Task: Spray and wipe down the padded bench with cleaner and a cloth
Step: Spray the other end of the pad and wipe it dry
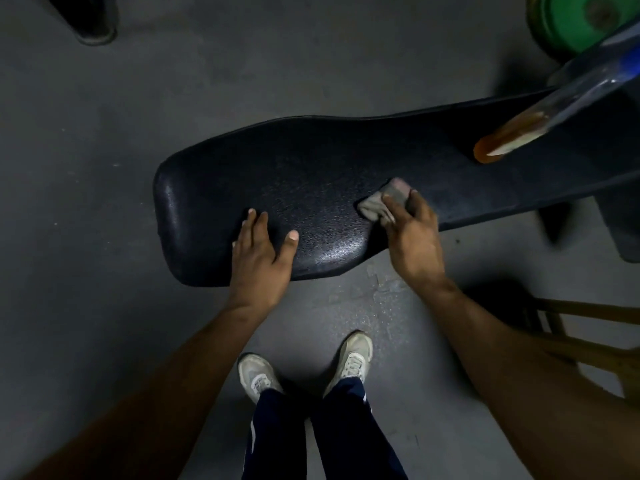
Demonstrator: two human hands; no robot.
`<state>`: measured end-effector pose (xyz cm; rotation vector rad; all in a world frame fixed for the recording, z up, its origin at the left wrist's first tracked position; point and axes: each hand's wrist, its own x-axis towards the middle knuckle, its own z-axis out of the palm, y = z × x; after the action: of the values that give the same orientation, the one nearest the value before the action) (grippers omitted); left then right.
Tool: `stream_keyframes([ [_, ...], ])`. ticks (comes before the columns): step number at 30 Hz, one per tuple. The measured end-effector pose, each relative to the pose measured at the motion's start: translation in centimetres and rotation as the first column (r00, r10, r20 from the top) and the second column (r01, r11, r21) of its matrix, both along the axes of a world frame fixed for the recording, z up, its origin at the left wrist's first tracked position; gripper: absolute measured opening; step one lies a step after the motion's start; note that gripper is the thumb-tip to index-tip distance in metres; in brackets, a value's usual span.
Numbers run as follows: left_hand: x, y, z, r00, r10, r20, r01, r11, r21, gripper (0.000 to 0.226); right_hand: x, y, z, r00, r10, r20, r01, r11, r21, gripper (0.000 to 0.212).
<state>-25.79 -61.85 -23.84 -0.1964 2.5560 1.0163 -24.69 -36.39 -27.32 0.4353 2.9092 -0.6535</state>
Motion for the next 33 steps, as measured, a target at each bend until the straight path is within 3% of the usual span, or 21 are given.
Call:
stream_keyframes([
  [5, 0.3, 4.0, -0.5, 0.991, -0.128, 0.024, 0.129, 0.991, -0.041, 0.085, 0.2, -1.8, 0.1, 0.972, 0.236, 0.014, -0.236, 0.971, -0.045, 0.051],
  [8, -0.2, 6.3, -0.6, 0.966, -0.252, 0.063, 0.258, 0.959, -0.12, 0.081, 2.4, -0.4, 0.3, 0.93, 0.367, -0.003, -0.366, 0.928, -0.074, 0.057],
  [12, -1.1, 9.4, -0.8, 0.942, -0.325, 0.08, 0.334, 0.93, -0.152, 0.081, 3.8, 5.5, -0.1, 0.964, 0.266, 0.025, -0.263, 0.961, -0.086, 0.056],
  [16, -1.8, 12.2, -1.2, 0.929, -0.366, 0.055, 0.37, 0.911, -0.18, 0.081, 2.5, 13.4, -2.5, 1.0, -0.019, -0.006, 0.017, 0.987, -0.159, 0.055],
  [20, -2.3, 14.9, -1.7, 0.916, -0.392, 0.085, 0.401, 0.891, -0.211, 0.082, 0.4, 16.4, -1.9, 0.982, -0.187, 0.039, 0.19, 0.979, -0.076, 0.046],
  [22, -2.4, 16.0, -2.0, 0.908, -0.402, 0.121, 0.419, 0.878, -0.23, 0.084, 0.0, 15.1, -0.5, 0.989, -0.14, 0.051, 0.142, 0.989, -0.046, 0.048],
  [28, -2.7, 17.8, -1.8, 0.884, -0.389, 0.257, 0.455, 0.841, -0.292, 0.091, 2.7, 12.5, 0.7, 0.972, 0.225, 0.065, -0.215, 0.967, -0.136, 0.051],
  [33, -3.7, 19.6, -0.1, 0.887, -0.415, 0.203, 0.46, 0.837, -0.298, 0.086, 4.3, 13.8, 1.7, 0.973, 0.184, 0.14, -0.152, 0.966, -0.211, 0.047],
])
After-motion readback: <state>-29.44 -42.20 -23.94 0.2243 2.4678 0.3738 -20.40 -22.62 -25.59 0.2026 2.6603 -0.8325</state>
